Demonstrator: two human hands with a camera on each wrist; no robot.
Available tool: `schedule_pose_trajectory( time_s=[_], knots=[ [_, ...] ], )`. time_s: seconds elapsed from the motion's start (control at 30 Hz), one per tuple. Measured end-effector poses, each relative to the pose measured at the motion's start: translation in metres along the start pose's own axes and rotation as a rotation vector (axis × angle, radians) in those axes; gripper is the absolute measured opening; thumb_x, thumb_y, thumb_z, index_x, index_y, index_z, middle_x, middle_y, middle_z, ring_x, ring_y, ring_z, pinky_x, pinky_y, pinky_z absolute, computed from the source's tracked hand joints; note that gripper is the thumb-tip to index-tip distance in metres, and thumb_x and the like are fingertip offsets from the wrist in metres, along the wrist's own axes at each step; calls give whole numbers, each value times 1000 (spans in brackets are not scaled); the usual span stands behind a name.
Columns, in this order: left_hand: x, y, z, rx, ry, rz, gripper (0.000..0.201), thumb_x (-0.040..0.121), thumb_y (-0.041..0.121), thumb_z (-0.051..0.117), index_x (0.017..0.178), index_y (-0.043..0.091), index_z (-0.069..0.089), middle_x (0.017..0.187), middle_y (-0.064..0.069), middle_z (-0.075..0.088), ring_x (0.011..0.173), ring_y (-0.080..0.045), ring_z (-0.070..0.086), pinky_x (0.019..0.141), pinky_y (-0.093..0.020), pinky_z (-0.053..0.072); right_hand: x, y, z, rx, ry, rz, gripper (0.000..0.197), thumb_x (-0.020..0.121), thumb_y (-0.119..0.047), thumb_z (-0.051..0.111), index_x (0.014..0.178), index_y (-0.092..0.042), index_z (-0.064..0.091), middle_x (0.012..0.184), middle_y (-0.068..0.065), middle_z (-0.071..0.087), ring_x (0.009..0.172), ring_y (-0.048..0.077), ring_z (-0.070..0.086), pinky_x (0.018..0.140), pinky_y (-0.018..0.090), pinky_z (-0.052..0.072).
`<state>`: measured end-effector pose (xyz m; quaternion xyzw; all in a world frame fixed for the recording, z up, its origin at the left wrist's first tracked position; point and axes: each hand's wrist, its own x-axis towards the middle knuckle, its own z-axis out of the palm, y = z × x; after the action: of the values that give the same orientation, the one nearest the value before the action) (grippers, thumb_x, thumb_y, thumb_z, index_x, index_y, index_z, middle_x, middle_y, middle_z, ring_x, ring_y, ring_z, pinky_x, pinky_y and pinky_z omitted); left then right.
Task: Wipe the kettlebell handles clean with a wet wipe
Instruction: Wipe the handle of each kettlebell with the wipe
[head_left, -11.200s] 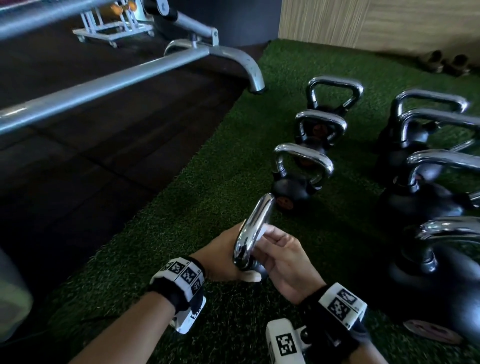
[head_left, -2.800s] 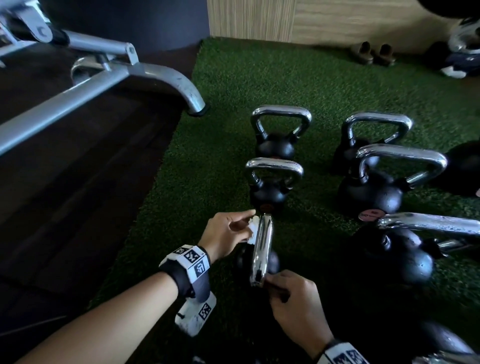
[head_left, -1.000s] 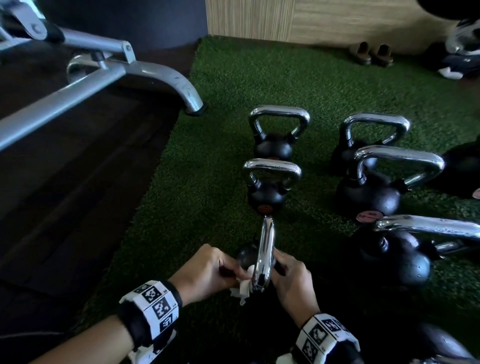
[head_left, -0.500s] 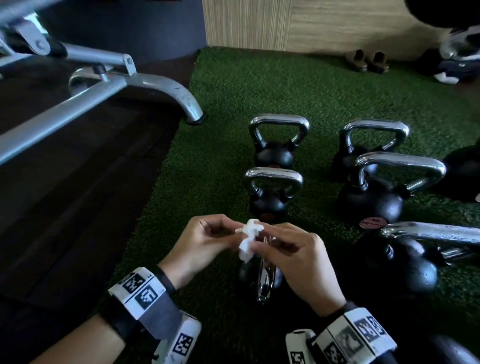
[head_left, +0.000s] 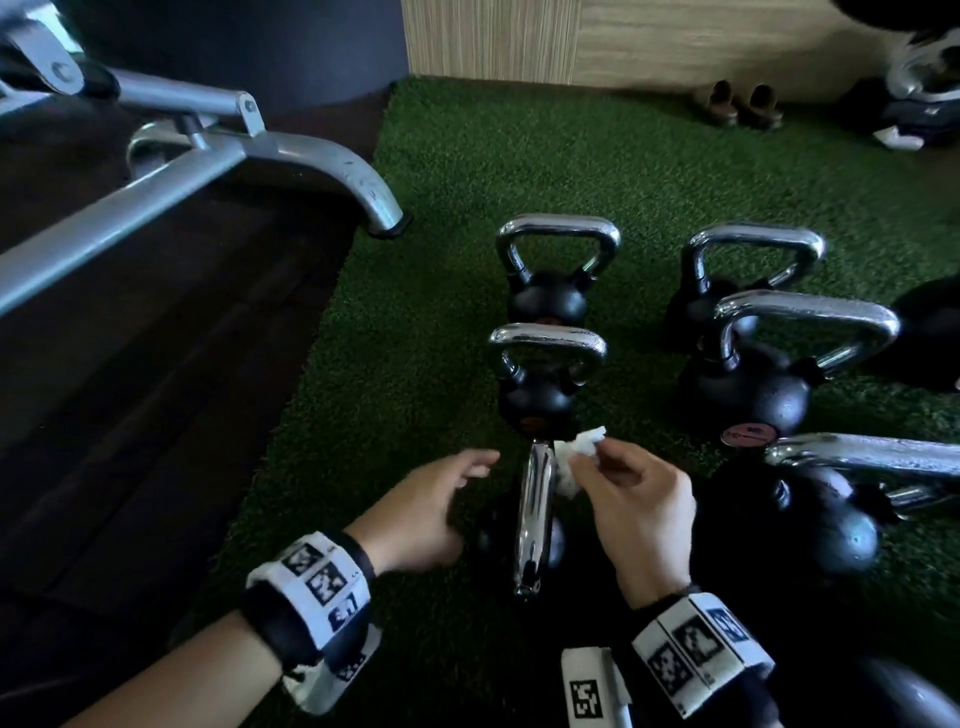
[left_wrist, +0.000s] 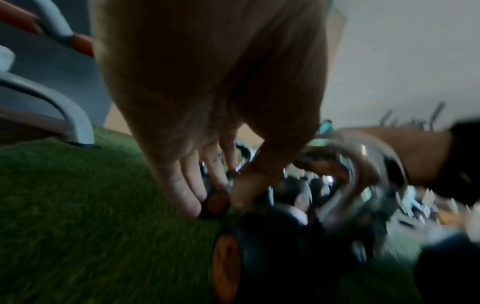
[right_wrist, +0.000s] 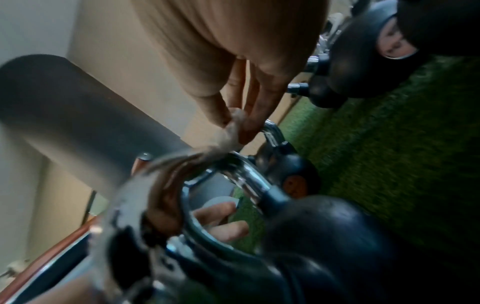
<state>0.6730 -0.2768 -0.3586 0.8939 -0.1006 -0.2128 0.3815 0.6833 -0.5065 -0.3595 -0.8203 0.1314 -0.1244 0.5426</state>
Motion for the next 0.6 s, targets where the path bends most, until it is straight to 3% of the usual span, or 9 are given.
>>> schedule_pose_trajectory(
  time_s=[0.07, 0.13, 0.23, 0.37, 0.5, 0.53, 0.6],
  knots=[
    [7, -14, 28, 205, -84, 94, 123, 69, 23, 89, 165, 27, 11, 167, 6, 26, 152, -10, 28, 124, -29, 31, 0, 17, 6, -36, -71, 98, 15, 81, -23, 83, 96, -23, 81, 69, -22, 68, 76, -4, 68, 79, 22, 56],
    [20, -27, 60, 268, -72, 160, 150, 55, 52, 92, 165, 20, -4, 172, 2, 10, 156, -14, 19, 125, -30, 27, -1, 27, 14, -64, -164, 147, 15, 83, -23, 82, 98, -23, 81, 72, -21, 69, 79, -3, 69, 74, 13, 51],
    [36, -41, 91, 359, 85, 167, 147, 58, 86, 70, 165, 13, -1, 172, -4, 7, 157, -21, 18, 126, -34, 26, 0, 31, 21, -98, -251, 152, 12, 85, -26, 80, 96, -24, 82, 78, -14, 76, 79, -2, 70, 68, 8, 48],
    [36, -38, 97, 390, 175, 229, 126, 71, 84, 58, 162, 7, 17, 165, -10, 25, 151, -26, 29, 123, -37, 29, 8, 28, 24, -25, -284, 206, 15, 85, -24, 80, 100, -24, 83, 85, -8, 79, 81, 4, 73, 70, 16, 55],
    [32, -33, 92, 364, 194, 255, 124, 70, 77, 64, 162, 8, 20, 163, -9, 28, 149, -25, 32, 123, -35, 30, 8, 25, 24, 46, -232, 139, 15, 88, -26, 79, 102, -24, 82, 85, -9, 78, 77, -1, 72, 63, 9, 50],
    [30, -32, 90, 336, 193, 257, 123, 70, 76, 67, 162, 8, 20, 162, -8, 29, 148, -24, 34, 122, -34, 31, 7, 26, 25, 40, -230, 126, 17, 88, -26, 79, 105, -23, 81, 89, -9, 78, 81, 0, 72, 69, 11, 53],
    [30, -33, 88, 287, 181, 246, 124, 69, 76, 69, 162, 11, 19, 161, -5, 30, 146, -22, 36, 120, -36, 35, 6, 33, 27, 29, -260, 130, 23, 88, -26, 79, 111, -21, 80, 97, -8, 79, 92, 4, 73, 87, 26, 60]
  ],
)
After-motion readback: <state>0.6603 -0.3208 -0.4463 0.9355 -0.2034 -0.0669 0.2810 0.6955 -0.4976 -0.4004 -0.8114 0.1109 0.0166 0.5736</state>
